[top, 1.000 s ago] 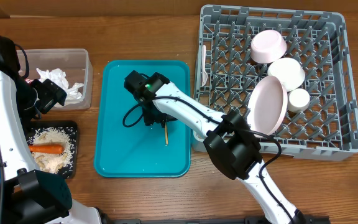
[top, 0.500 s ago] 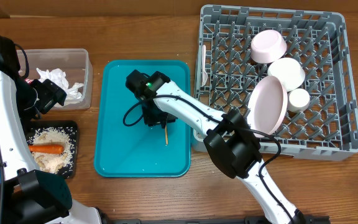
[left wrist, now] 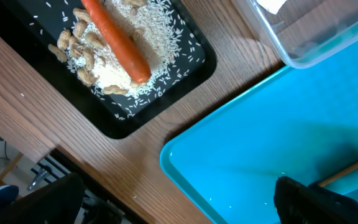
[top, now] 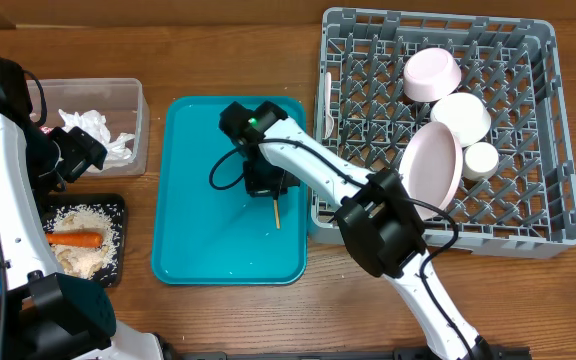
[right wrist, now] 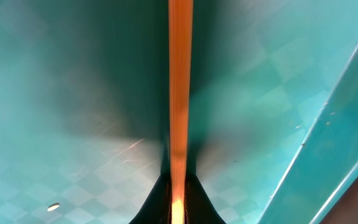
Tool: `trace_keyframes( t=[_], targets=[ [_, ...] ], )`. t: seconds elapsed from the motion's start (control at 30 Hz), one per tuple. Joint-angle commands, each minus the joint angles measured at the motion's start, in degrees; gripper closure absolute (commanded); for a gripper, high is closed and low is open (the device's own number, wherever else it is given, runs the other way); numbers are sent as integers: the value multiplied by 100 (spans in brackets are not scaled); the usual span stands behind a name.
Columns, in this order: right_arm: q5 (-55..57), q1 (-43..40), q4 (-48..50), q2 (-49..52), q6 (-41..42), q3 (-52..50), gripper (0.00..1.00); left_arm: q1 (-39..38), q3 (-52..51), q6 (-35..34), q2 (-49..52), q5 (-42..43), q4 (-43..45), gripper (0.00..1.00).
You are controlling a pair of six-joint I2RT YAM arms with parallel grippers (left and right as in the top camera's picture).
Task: Sort waste into correct bins and load items into the dishwasher rack
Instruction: 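Carry the stick right and lower it into the rack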
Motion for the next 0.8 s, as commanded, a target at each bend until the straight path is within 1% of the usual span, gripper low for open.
trace_keyframes(
  t=[0.0,0.17,0.23,0.33,0.43,0.53,0.67,0.77],
  targets=[
    [7,-26,35,-485,-17,118,96,-11,-37,87,-11,-81,24,0],
    [2,-439,-37,-1650,-76,579,96,-11,-37,90,-11,-79,24,0],
    [4,-774,-37,-2120,-332,782,96,-11,-37,87,-11,-79,24,0],
    [2,-1333,9,-2520,-706,866,96,-11,-37,87,-11,-76,24,0],
    [-46,-1915,-39,-2577,-748,861,96,-11,-37,85,-11,-74,26,0],
    [-743,-2380,35,-2439,-1167,809,96,-11,-37,35,-11,-74,28,0],
    [-857,-2509,138,-2118,-1318,809,96,-11,-37,-90,-11,-74,52,0],
    [-848,-2474,208,-1875,-1331,809,92,-11,-37,-87,-11,-74,68,0]
  ],
)
